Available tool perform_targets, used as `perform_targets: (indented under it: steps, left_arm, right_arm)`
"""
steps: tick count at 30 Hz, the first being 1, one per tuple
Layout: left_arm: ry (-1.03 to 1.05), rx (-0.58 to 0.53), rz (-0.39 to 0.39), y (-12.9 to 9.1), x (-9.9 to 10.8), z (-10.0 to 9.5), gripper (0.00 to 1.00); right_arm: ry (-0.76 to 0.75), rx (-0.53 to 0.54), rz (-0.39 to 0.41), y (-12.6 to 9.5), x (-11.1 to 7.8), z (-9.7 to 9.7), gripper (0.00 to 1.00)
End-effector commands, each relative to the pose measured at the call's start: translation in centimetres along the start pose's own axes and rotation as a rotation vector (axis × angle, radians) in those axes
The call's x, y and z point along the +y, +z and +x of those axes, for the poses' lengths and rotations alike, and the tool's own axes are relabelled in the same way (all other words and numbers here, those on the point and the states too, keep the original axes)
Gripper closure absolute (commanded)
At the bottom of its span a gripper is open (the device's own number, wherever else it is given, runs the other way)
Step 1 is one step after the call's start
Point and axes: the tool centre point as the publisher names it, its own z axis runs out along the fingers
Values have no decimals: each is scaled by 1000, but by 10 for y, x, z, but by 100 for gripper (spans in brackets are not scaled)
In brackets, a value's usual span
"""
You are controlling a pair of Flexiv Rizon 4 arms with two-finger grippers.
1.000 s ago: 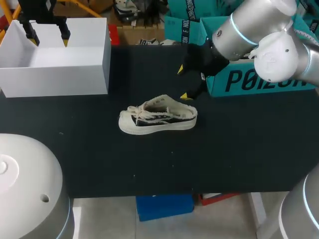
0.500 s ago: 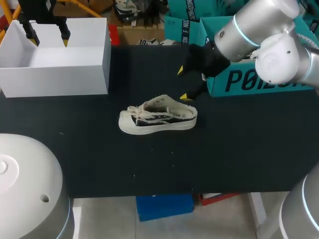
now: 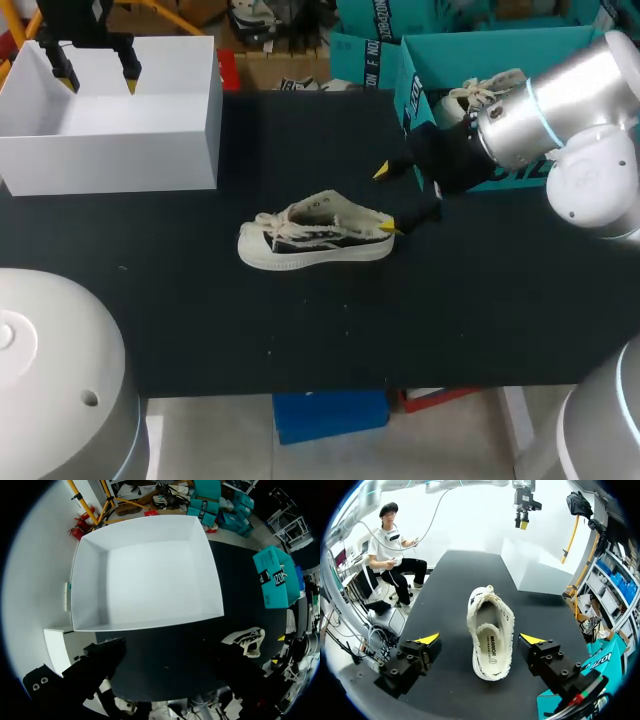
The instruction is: Take the shoe out of the shoebox, open the shoe tongue, remove and reinsert the insole, then place the shoe into the shoebox
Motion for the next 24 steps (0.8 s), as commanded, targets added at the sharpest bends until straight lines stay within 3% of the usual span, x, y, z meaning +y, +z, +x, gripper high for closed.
perform_targets:
  steps: [1,12,24]
  left_arm:
    - [-2,-1,0,0,1,0,0]
    - [-2,-1,0,0,1,0,0]
    - [-2,-1,0,0,1,0,0]
  right_arm:
    - [2,-9,-59,13,-12,-3,0]
    - [54,65,-174,37,-47,-23,0]
    - [102,95,-267,57,-69,-30,0]
